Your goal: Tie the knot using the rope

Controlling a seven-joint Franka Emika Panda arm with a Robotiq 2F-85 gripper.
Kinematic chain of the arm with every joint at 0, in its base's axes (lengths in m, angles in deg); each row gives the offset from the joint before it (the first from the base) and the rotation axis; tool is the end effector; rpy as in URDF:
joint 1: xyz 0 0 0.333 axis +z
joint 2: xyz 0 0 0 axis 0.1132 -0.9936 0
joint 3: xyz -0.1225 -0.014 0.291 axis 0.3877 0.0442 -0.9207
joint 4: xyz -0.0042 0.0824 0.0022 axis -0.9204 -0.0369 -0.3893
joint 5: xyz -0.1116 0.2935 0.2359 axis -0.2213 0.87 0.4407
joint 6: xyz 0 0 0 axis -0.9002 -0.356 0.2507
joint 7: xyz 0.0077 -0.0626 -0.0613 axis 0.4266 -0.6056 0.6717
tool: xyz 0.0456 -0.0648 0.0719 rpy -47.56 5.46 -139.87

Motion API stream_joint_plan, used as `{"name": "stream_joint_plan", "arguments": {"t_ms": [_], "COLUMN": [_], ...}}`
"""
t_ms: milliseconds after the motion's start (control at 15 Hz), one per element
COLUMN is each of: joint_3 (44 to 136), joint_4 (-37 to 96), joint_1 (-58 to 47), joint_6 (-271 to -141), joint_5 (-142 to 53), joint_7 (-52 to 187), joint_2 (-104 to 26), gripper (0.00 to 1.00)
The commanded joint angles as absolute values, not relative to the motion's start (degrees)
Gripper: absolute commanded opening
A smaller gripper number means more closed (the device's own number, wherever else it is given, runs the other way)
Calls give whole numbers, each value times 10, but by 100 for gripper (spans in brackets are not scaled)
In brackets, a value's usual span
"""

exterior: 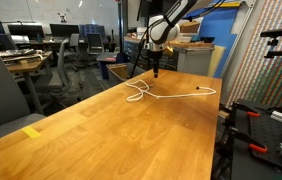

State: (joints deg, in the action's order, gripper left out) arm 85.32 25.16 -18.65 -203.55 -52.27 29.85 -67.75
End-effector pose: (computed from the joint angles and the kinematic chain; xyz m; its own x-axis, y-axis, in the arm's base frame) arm 0.6908 -0.1436 0.1901 0.8783 0.4717 -0.0787 0.4775 -0.8736 0.0938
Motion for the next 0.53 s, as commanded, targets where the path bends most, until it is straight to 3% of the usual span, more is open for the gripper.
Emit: {"name": "stream_joint_plan", "arguments": {"t_ms": [0, 467], "joint_3": [847, 805], "joint_4": [258, 288], "joint_1": [-182, -187], "joint_6": [-1981, -2022], "joint_5": [-521, -451], "joint_7": [276, 285], "joint_2": [-670, -676], "gripper": [100, 96]}}
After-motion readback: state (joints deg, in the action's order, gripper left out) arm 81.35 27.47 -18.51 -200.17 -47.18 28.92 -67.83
